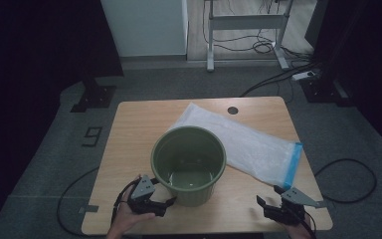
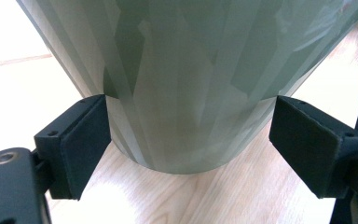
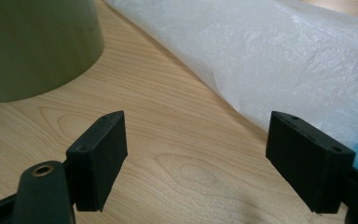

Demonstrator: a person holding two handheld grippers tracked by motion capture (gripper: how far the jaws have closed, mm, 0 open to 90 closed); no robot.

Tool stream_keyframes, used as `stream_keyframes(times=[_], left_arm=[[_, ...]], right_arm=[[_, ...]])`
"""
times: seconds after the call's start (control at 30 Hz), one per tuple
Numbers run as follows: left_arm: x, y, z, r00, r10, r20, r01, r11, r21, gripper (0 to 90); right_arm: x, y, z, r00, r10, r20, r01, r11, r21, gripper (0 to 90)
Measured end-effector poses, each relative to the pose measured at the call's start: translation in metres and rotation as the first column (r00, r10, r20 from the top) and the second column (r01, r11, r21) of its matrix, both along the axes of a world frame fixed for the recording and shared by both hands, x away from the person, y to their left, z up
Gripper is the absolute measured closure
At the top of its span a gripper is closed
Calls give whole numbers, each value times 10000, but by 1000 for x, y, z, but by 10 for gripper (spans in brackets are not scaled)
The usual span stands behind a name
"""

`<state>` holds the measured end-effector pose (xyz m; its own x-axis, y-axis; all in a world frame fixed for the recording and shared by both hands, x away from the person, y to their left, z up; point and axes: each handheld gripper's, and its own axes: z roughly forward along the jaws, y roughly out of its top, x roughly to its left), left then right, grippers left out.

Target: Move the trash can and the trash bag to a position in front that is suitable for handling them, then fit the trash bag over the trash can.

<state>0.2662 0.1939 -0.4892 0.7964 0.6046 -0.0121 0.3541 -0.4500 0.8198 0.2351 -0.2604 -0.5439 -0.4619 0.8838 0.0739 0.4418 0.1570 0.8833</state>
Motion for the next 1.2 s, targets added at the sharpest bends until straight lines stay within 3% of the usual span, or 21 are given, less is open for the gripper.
stream_keyframes(times=[0.37, 0.8, 0.97, 1.13, 1.2], left_arm=[[4, -17, -5, 9999, 50, -145, -45, 9995, 322, 139], [-3, 12, -13, 9935, 1131, -91, -1122, 9912, 701, 142], [0, 24, -17, 9854, 1701, 10, -1693, 9803, 1018, 145], [2, 34, -25, 9772, 2087, -386, -2009, 9682, 1488, 146], [3, 38, -29, 9734, 2252, -415, -2144, 9600, 1803, 143]], right_arm=[[0, -2, 0, 10000, -12, -18, 12, 10000, -38, 200], [2, 1, 1, 10000, -69, 46, 69, 9999, -140, 201], [6, 5, 4, 9999, -121, 59, 124, 9993, -359, 199], [21, 19, 12, 9997, -205, 156, 212, 9988, -447, 197], [29, 25, 12, 9997, -207, 109, 212, 9985, -501, 196]])
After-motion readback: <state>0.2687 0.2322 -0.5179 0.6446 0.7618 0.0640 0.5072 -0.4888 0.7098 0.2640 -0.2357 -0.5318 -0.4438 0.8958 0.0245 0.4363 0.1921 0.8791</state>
